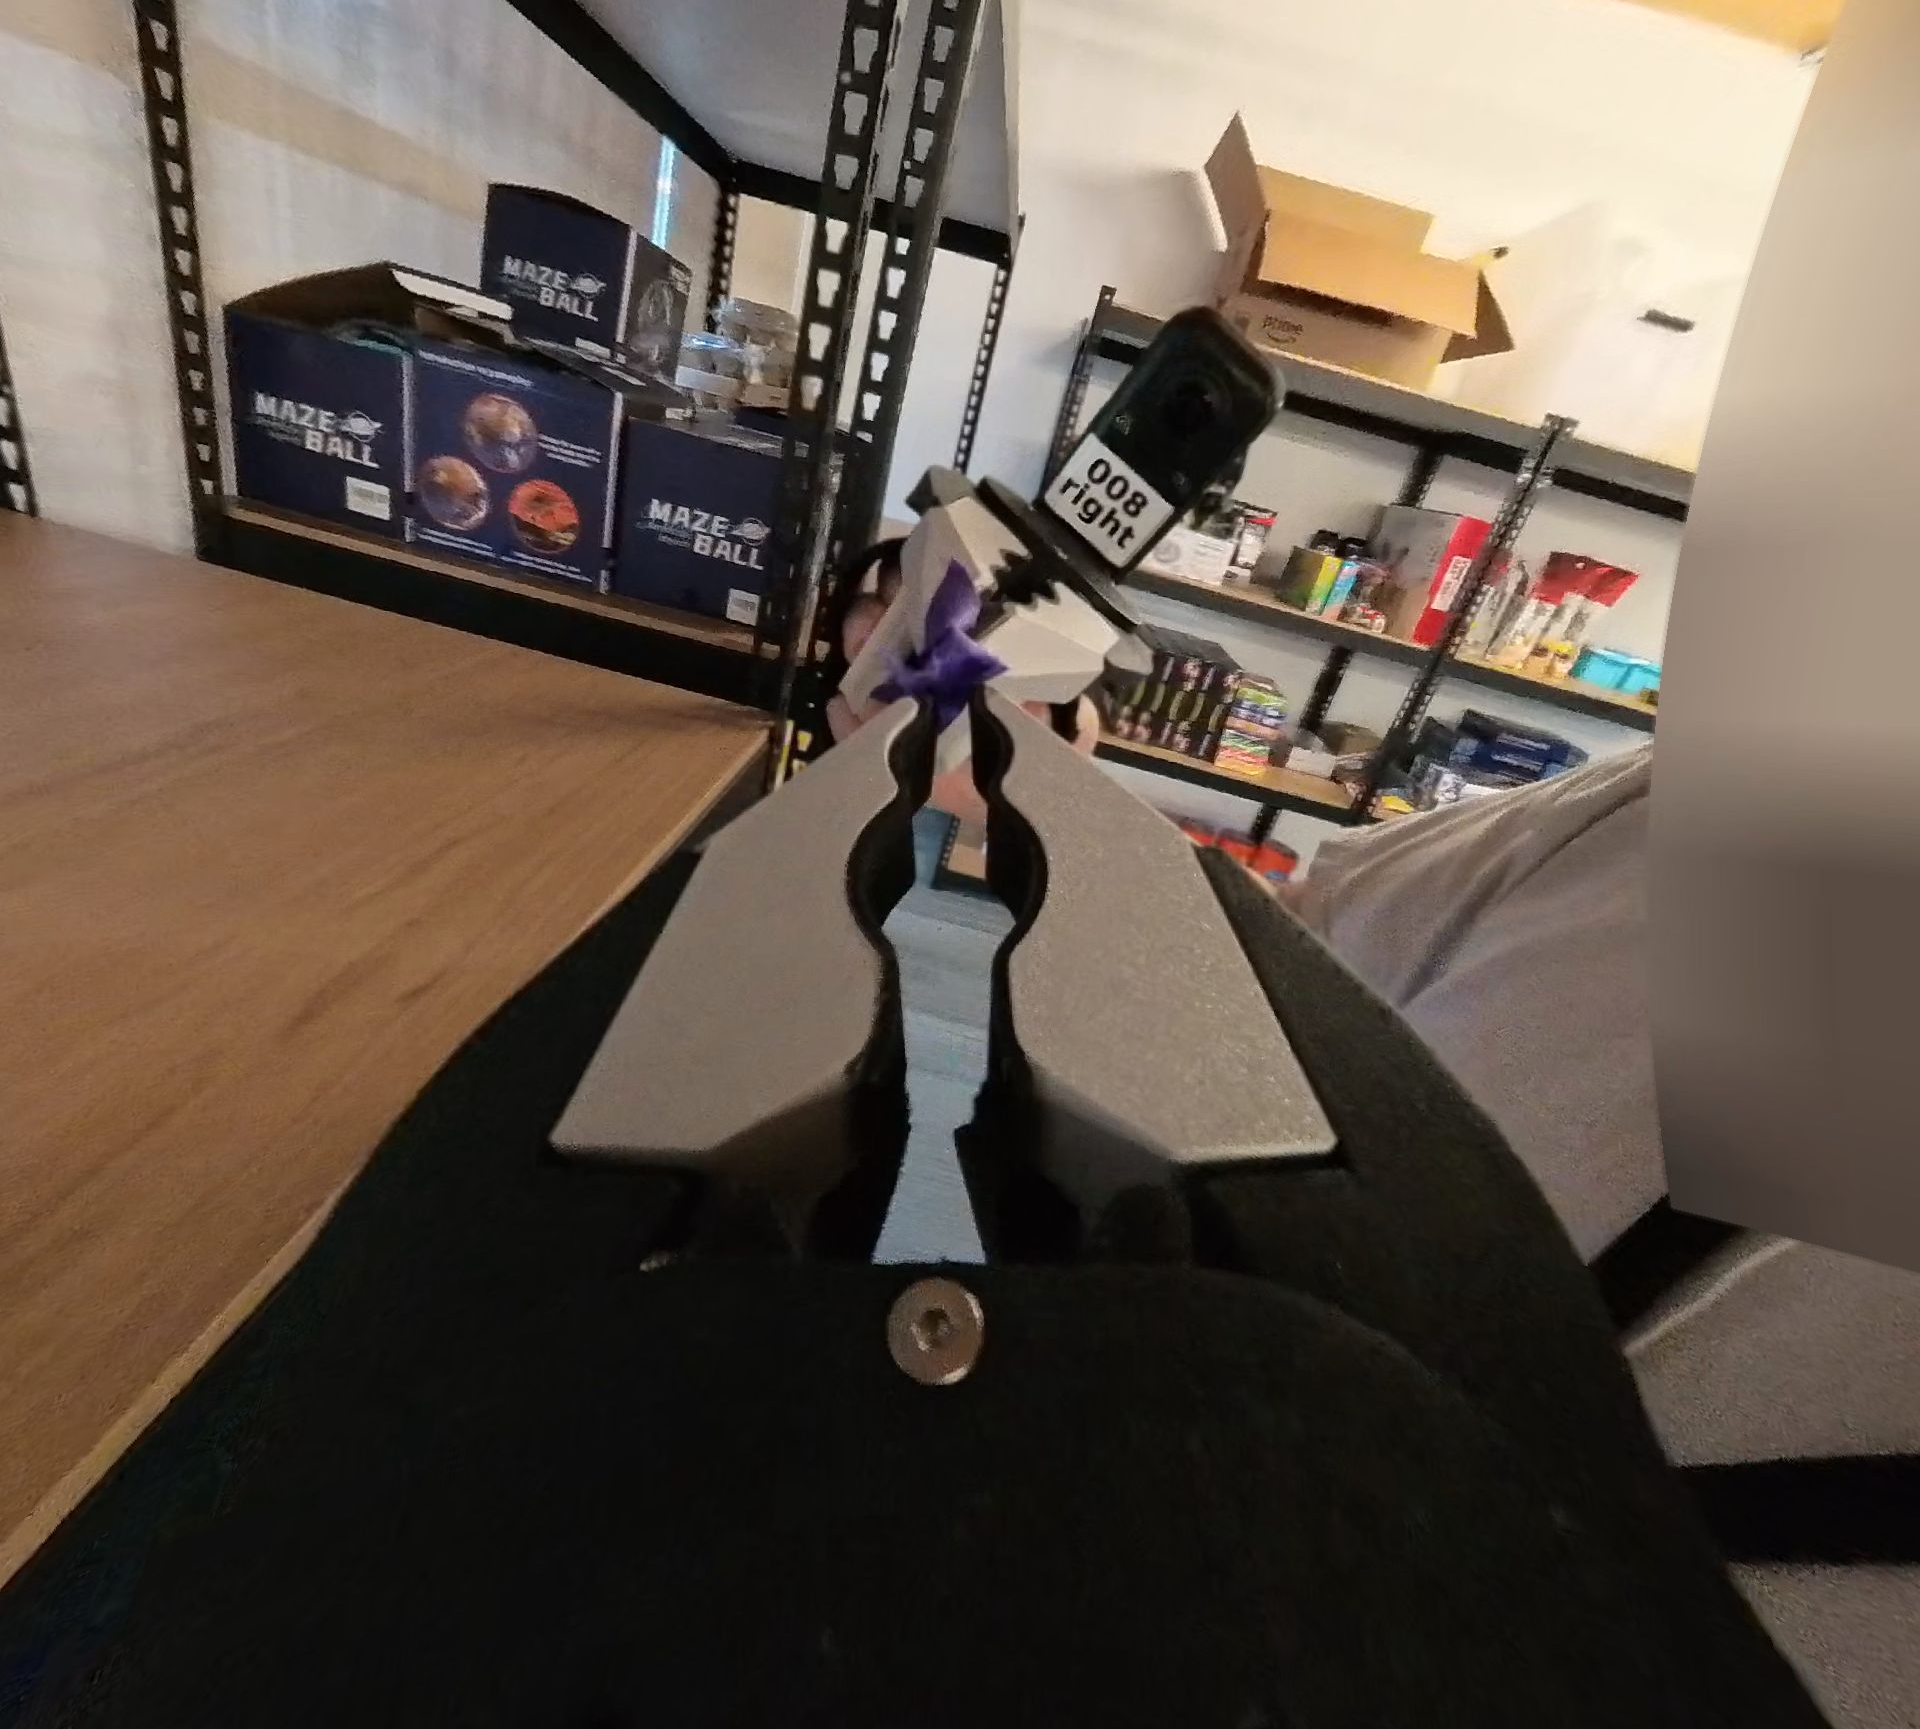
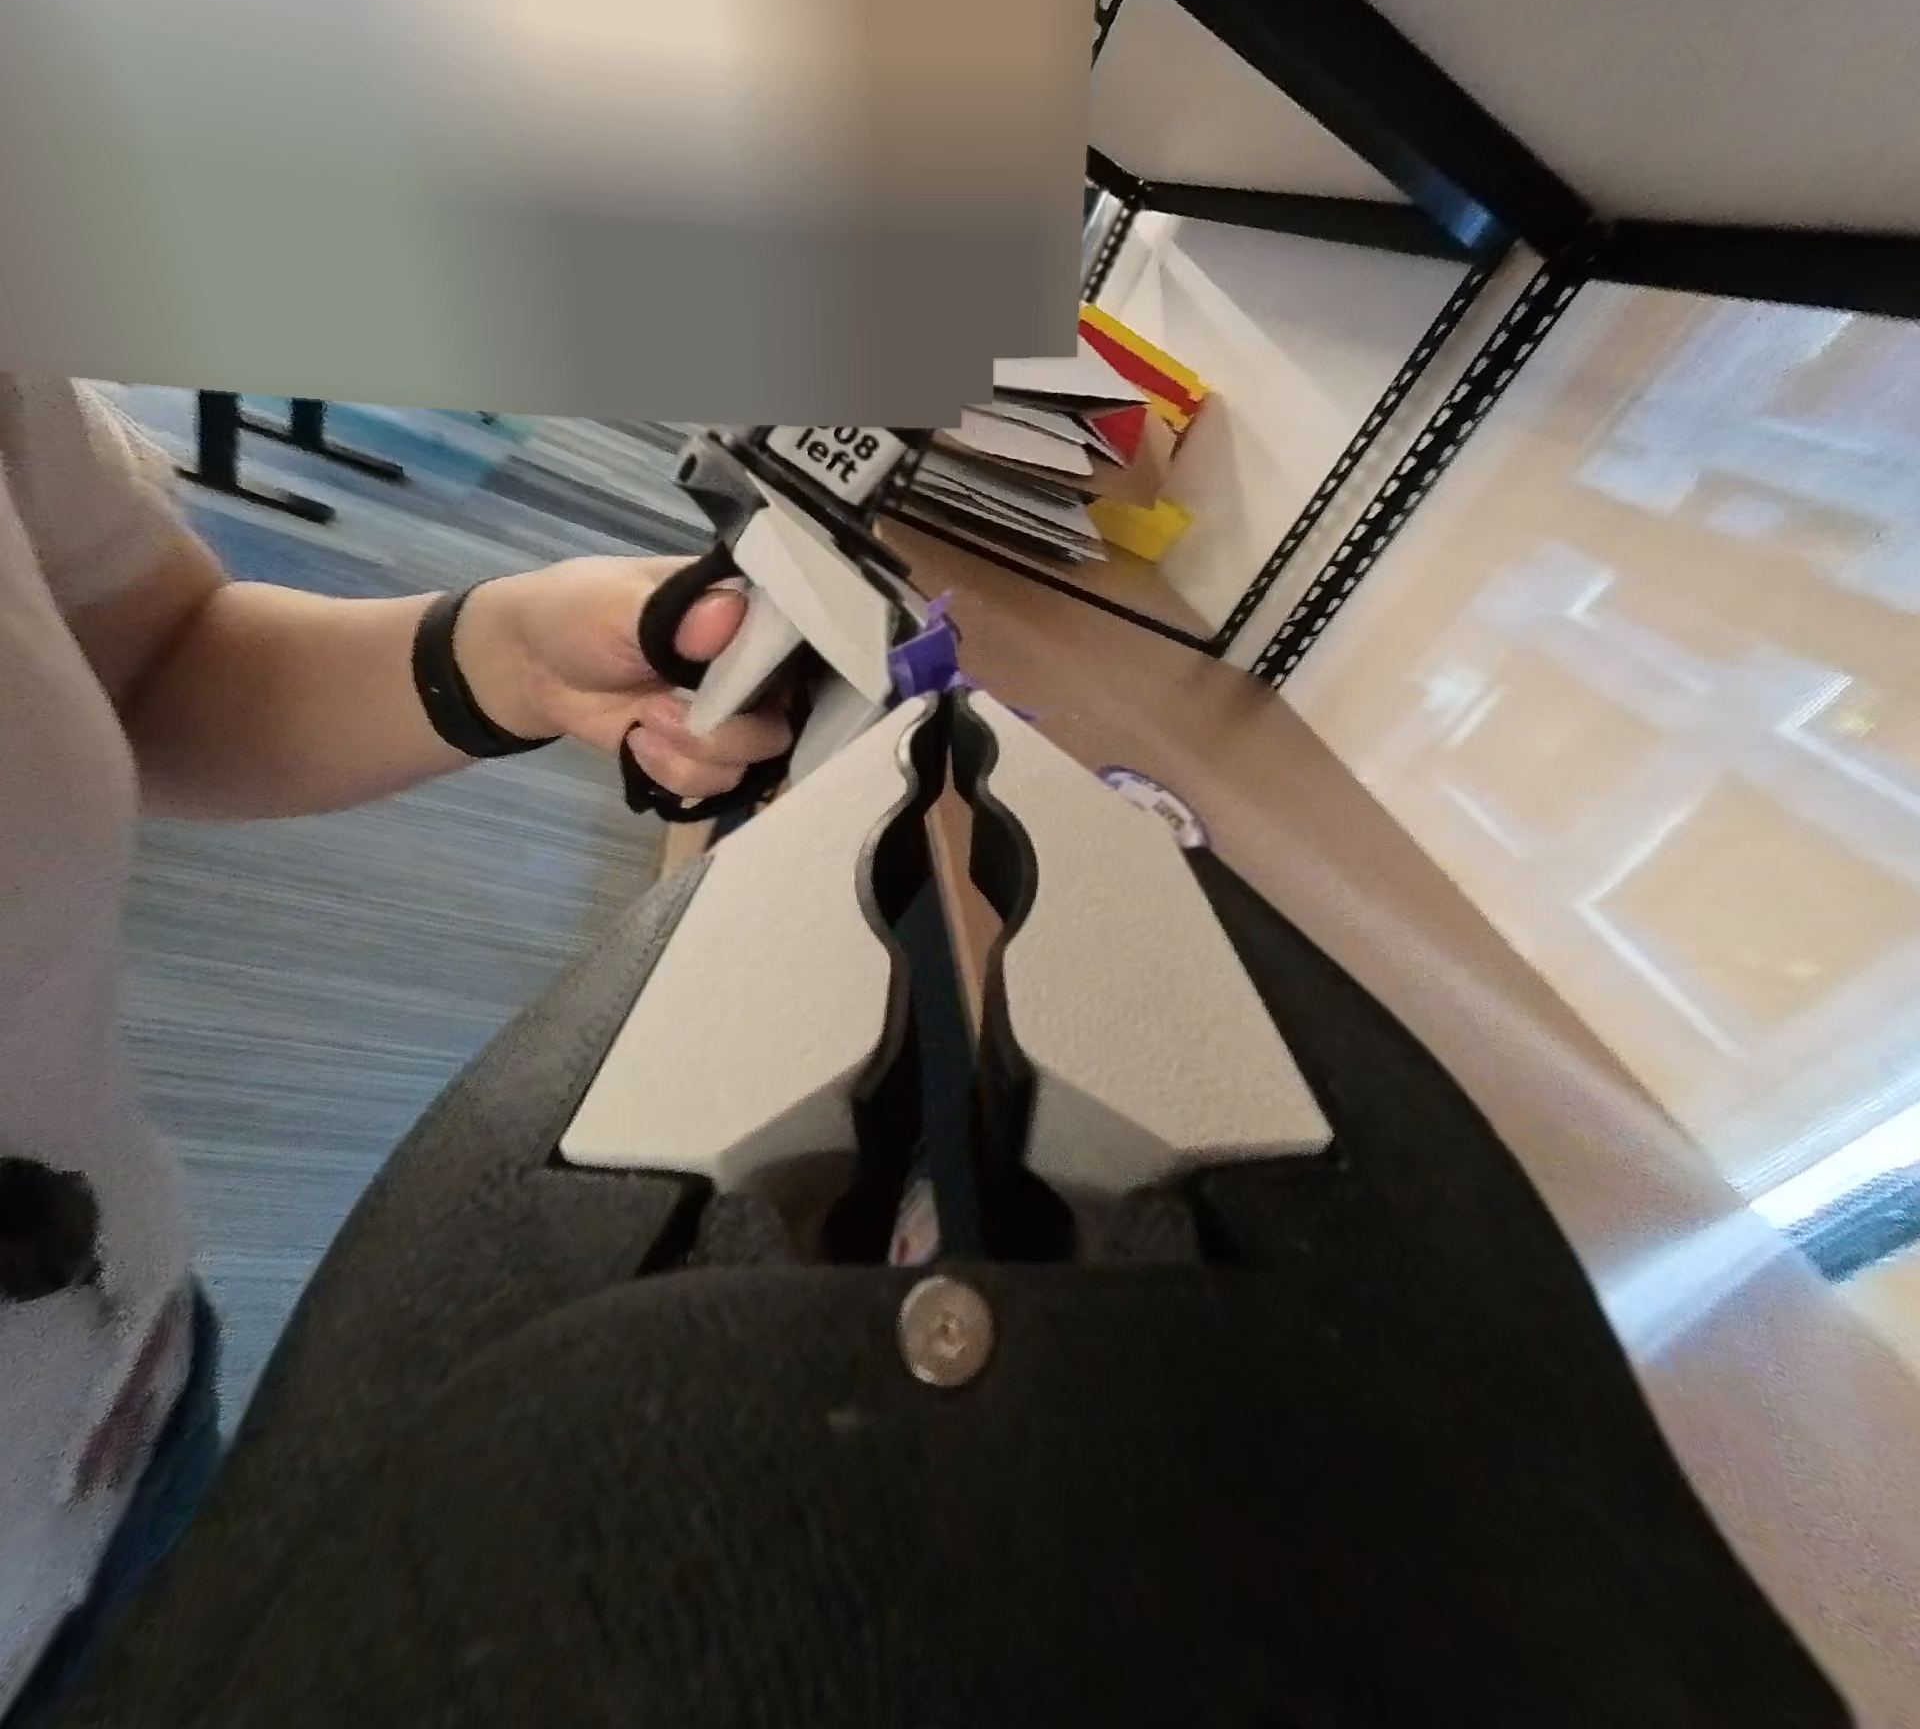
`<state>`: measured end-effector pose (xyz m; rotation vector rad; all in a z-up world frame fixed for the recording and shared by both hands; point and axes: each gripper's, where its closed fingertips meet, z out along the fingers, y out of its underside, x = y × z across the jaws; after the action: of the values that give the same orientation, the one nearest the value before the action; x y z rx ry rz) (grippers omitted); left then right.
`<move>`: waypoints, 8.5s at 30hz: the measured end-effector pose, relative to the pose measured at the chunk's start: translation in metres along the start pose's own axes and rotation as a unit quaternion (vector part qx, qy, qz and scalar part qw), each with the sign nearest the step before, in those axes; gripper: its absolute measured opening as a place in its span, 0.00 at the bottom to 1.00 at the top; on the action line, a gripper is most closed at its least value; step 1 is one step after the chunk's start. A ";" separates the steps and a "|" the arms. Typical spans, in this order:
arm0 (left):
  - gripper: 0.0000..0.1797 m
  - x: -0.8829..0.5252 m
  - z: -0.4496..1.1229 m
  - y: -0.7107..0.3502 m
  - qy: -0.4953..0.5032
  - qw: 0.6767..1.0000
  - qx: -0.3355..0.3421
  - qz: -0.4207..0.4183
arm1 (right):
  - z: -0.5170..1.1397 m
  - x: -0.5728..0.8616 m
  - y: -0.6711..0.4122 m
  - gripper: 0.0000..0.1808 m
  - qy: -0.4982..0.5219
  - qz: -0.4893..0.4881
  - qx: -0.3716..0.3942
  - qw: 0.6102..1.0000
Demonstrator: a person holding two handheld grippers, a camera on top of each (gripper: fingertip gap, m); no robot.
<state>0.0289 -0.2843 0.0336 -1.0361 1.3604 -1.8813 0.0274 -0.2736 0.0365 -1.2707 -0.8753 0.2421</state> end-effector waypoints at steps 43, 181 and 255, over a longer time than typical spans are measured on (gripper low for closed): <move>0.00 -0.037 0.007 0.005 -0.091 0.992 0.048 -0.077 | -0.017 0.008 0.016 0.05 0.156 -0.109 -0.092 0.977; 0.11 -0.095 0.017 0.081 -0.195 0.966 -0.163 0.053 | -0.070 0.056 0.150 0.00 -0.001 0.414 -0.176 0.893; 0.24 0.090 -0.307 0.048 0.046 0.922 0.231 -0.306 | 0.244 -0.186 0.026 0.04 0.157 -0.094 -0.016 0.983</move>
<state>-0.2788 -0.2209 -0.0437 -1.2118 0.5903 -2.5640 -0.2560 -0.2005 -0.0602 -1.2077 -0.7210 -0.1215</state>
